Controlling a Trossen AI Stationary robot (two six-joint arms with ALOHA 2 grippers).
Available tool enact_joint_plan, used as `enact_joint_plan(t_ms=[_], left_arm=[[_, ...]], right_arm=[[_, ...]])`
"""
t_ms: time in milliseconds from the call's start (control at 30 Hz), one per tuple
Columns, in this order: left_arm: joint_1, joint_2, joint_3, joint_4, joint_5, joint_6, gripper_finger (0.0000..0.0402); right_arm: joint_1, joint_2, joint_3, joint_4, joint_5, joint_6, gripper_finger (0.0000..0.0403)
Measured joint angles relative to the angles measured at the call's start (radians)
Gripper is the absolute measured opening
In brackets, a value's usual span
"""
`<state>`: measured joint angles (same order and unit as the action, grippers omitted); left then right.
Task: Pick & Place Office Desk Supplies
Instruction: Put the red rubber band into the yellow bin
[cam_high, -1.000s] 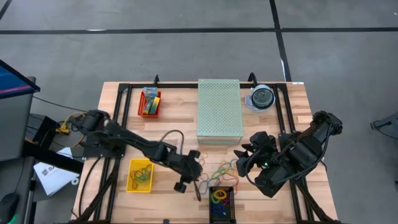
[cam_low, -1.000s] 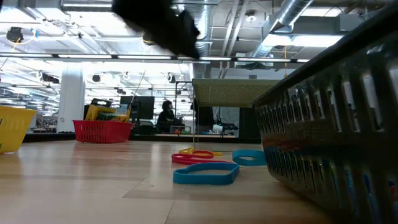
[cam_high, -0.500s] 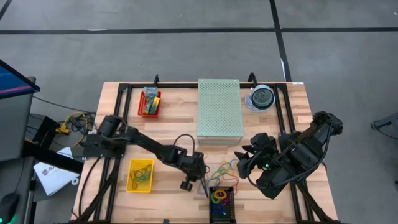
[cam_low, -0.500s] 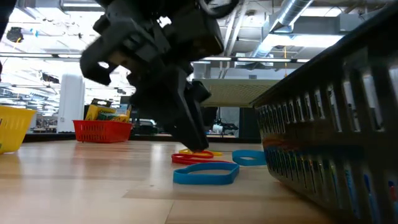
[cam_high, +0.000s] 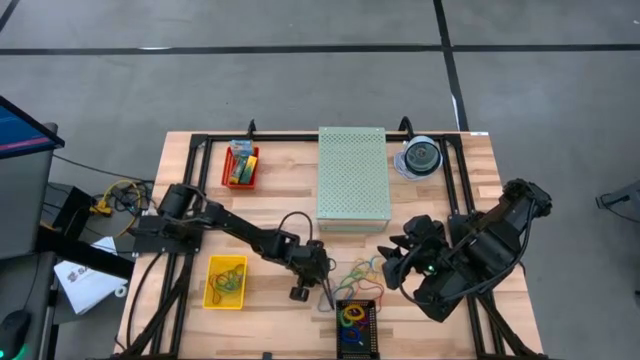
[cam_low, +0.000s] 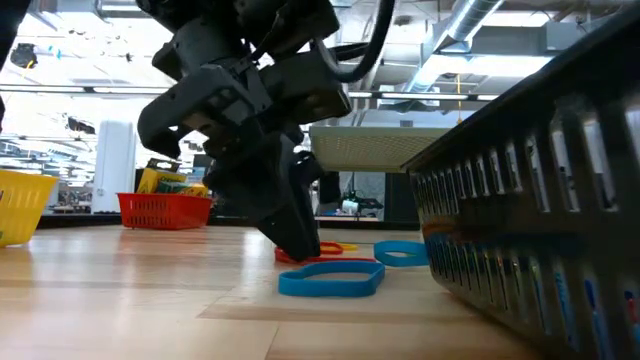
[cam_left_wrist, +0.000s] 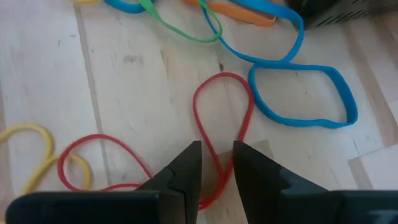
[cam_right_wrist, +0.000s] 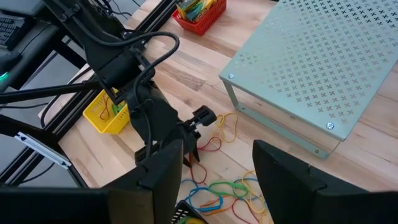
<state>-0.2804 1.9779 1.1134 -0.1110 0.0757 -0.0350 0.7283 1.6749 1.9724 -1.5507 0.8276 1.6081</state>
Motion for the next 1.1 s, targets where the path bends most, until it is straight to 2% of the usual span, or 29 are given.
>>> enact_joint_plan(t_ms=[167, 467, 567, 800, 967, 1100], left_arm=[[-0.016, -0.006, -0.058, 0.066, -0.01, -0.058, 0.0085], [-0.021, -0.003, -0.064, 0.067, -0.031, -0.132, 0.0084], [-0.023, -0.002, -0.065, 0.067, -0.074, -0.155, 0.007], [-0.028, -0.001, -0.066, 0.069, -0.148, -0.217, 0.0009], [-0.03, 0.0, -0.067, 0.073, -0.16, -0.263, 0.0002], [-0.027, -0.01, -0.07, 0.106, -0.132, -0.286, 0.0001]], right_arm=[[0.006, 0.0, 0.0, 0.001, 0.0, -0.001, 0.0191], [0.005, 0.0, 0.0, 0.0, 0.0, -0.003, 0.0191], [0.005, 0.0, 0.0, 0.0, 0.0, -0.003, 0.0191], [0.005, 0.0, 0.0, 0.0, 0.001, -0.003, 0.0191], [0.005, 0.0, 0.0, 0.0, 0.002, -0.003, 0.0191], [0.005, 0.0, 0.0, 0.0, 0.004, -0.003, 0.0191]])
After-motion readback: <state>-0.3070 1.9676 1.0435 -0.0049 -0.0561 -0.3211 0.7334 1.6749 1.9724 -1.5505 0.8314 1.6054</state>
